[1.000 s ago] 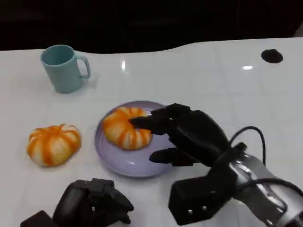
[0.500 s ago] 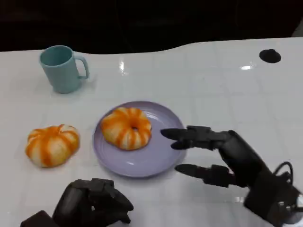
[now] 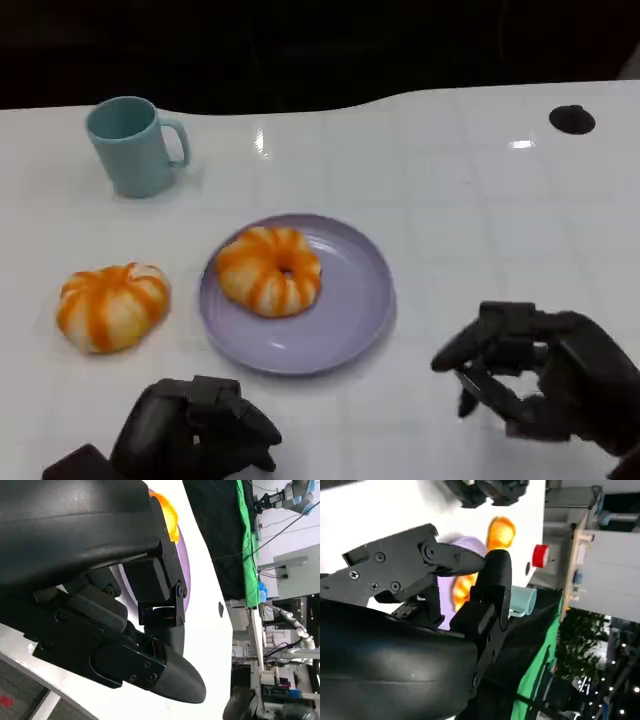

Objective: Grasp the bread from the table and place it into the plate.

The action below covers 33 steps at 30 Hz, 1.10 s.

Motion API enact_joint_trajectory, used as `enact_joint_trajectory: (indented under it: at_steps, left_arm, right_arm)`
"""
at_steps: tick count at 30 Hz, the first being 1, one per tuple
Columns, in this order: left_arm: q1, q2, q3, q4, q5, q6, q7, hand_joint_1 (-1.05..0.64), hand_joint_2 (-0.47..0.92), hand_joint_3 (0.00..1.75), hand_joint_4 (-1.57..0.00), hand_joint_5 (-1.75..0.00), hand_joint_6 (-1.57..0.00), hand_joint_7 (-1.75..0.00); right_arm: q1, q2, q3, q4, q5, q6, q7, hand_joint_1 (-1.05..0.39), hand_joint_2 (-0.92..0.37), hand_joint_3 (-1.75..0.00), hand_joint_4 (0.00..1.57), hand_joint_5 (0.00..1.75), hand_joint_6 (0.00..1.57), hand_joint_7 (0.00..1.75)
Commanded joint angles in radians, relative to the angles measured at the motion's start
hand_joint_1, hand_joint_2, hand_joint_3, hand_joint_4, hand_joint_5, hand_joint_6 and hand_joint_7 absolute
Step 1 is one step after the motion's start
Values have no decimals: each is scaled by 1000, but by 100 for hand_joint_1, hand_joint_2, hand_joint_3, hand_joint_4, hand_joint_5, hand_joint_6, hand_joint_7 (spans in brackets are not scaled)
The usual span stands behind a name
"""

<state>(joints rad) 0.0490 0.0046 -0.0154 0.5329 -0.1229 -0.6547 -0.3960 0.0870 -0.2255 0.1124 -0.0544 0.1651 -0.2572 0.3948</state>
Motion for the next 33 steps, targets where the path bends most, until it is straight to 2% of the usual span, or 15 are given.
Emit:
enact_joint_trajectory:
  at_steps: [1, 3, 11, 22, 33]
  left_arm:
    - [6, 8, 2, 5, -17, -4, -15, -105, 88, 0, -120, -101, -132, -66]
    - [3, 10, 3, 15, -13, -23, -17, -105, 89, 1, -120, -100, -132, -66]
    - [2, 21, 10, 31, 4, -41, -6, -105, 91, 1, -119, -100, -132, -67]
    - [9, 34, 15, 27, -10, -44, -18, -105, 91, 1, -120, -101, -132, -67]
    - [10, 39, 13, 19, -14, -45, -26, -105, 91, 1, -120, -101, -131, -67]
  right_arm:
    - [44, -20, -34, -17, -38, -33, -10, -17, -55, -107, 77, 174, 77, 144]
    - [57, -16, -46, -16, -39, -27, -14, -18, -54, -109, 76, 175, 75, 148]
    - [59, 28, -65, 65, -55, -110, -45, -19, -48, -123, 82, 175, 72, 156]
    - [45, 49, -48, 161, -72, -197, -26, -20, -47, -122, 86, 175, 71, 159]
    - [26, 40, -43, 197, -83, -253, -7, -22, -45, -121, 84, 175, 74, 152]
